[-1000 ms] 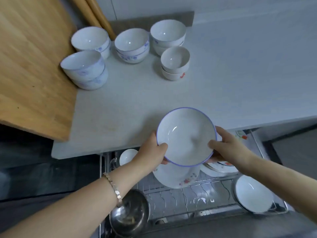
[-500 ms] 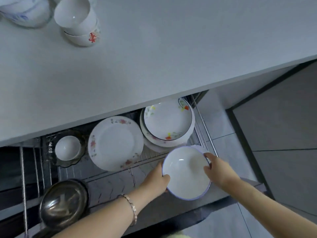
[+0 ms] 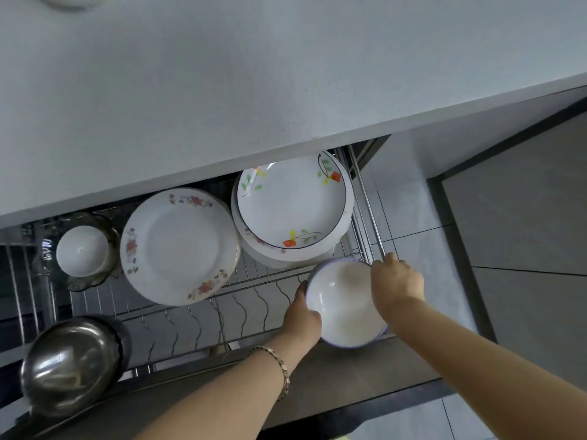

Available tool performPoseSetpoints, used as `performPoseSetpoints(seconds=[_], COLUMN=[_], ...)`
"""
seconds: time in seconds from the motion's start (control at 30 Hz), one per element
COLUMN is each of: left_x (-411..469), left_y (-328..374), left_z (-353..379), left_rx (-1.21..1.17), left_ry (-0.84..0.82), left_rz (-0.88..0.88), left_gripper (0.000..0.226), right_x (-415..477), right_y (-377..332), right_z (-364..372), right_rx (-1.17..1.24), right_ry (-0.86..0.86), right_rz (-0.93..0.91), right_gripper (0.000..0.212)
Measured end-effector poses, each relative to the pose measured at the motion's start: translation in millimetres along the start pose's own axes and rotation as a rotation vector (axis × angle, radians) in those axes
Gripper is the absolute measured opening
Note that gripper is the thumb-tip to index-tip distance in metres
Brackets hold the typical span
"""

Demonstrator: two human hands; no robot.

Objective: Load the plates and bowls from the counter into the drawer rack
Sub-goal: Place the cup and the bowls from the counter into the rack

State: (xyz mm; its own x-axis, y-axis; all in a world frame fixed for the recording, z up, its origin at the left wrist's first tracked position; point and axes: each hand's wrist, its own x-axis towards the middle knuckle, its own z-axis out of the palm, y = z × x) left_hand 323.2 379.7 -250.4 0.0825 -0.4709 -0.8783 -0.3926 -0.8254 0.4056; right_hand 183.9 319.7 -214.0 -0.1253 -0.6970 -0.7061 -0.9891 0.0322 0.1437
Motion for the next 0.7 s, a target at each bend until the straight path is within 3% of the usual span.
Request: performPoseSetpoints(seconds=[0.2,0.6,0.7], left_x=[0,11,4], left_y=[-1,12,11], left_z=[-3,-12,-19], left_rx=[0.048,0.068,0.168], left_ry=[-0.046,-0.161,-0.168], left_rz=[-0.014,-0.069,-0.038], left_gripper=[0.069,0.059,0.057], right_x=[15,23,13], right_y=[-5,-16,-15], right_z=[0,-4,-4], right_rx=[0.01,-0.059,-0.077], right_ry=[0.082,0.021,0.044], right_rz=[-0.261,-0.196,-0.206], right_gripper=[0.041,0.039,0.045])
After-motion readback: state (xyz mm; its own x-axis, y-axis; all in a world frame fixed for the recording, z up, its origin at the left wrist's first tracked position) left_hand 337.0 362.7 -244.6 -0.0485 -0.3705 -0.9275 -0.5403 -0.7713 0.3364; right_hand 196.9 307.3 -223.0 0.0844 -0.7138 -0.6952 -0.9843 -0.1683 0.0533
